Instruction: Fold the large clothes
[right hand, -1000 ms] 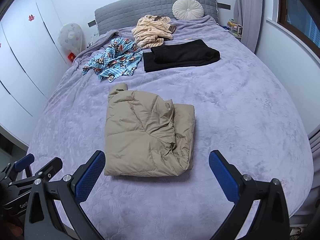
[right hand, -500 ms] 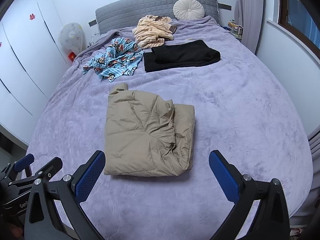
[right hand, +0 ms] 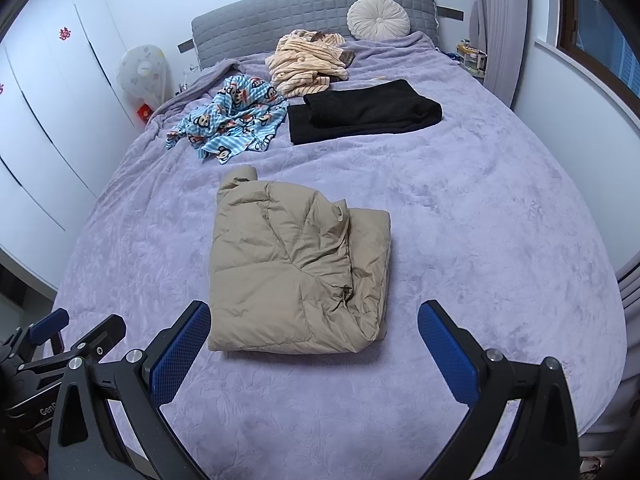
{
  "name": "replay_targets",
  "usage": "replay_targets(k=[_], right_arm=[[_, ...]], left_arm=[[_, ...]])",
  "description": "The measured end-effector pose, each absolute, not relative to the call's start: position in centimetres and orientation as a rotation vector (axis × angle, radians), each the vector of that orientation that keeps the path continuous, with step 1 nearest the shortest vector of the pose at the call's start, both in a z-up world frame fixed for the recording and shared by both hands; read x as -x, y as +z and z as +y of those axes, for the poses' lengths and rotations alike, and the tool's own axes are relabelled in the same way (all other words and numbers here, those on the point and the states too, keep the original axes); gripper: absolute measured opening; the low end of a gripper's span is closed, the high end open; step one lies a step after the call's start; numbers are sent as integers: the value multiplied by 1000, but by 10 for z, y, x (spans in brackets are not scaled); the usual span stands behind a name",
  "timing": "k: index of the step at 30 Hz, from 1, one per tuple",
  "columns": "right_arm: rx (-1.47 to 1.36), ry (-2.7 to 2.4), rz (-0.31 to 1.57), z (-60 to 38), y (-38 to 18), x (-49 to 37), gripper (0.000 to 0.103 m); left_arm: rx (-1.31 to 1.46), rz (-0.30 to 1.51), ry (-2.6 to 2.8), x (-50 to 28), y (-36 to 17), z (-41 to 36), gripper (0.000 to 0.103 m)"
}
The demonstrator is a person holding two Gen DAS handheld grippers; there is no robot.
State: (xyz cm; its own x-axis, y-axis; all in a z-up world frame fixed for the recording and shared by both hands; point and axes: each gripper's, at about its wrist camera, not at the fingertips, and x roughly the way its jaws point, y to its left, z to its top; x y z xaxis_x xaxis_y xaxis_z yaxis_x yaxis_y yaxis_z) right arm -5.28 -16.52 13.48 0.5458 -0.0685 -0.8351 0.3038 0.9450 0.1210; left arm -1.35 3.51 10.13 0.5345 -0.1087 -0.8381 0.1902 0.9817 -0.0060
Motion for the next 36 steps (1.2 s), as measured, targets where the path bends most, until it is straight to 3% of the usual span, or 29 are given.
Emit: replay_targets(k=[36], right_arm=[[-265,-221,974,-166,135,51,103]], left_arm=[[-90,994,-176,13,101,38,103]])
